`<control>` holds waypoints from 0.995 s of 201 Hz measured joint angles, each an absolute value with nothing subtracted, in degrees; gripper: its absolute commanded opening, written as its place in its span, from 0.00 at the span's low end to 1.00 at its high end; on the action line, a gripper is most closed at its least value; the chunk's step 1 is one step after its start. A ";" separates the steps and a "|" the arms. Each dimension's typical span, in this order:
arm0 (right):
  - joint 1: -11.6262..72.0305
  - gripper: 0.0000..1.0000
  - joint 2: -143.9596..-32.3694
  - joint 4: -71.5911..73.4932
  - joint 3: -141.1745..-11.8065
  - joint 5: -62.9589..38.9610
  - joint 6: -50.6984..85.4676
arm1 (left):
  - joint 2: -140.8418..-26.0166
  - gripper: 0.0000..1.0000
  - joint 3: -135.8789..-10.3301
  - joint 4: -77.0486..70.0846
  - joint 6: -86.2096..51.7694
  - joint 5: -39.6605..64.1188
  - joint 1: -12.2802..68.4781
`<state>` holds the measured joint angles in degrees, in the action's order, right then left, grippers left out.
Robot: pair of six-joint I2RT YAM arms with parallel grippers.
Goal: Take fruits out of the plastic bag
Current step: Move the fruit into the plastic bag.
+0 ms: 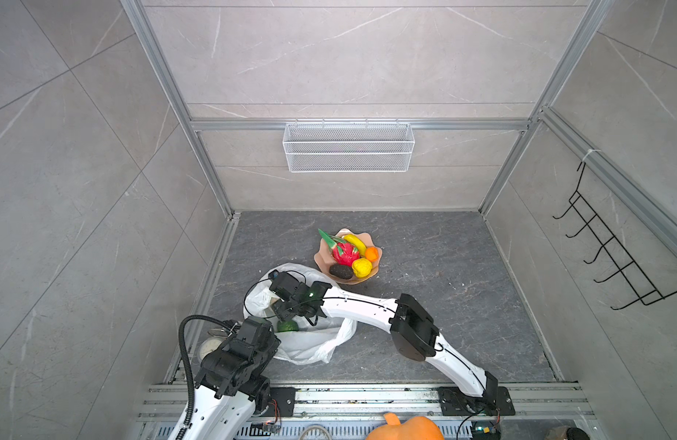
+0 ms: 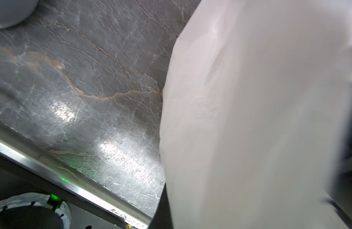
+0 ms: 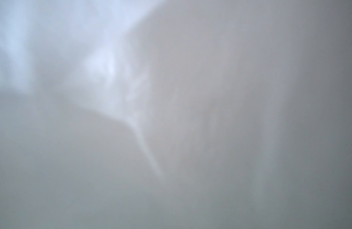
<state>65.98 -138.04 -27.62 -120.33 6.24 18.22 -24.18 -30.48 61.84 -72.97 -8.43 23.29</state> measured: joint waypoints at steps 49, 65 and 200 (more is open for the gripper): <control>65.98 0.71 -130.85 -21.98 -111.13 6.17 18.20 | -24.01 0.00 -30.48 61.87 -72.97 -8.43 23.29; 65.98 0.73 -130.89 -21.23 -111.00 5.13 17.87 | -23.86 0.00 -30.48 61.84 -72.97 -8.43 23.29; 65.98 0.83 -154.80 -33.23 -141.82 5.19 11.31 | -23.42 0.00 -30.48 61.84 -72.97 -8.43 23.53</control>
<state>65.98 -154.80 -33.23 -141.82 5.19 11.31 -23.42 -30.48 61.84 -72.97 -8.43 23.53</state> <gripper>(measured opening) 0.824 0.049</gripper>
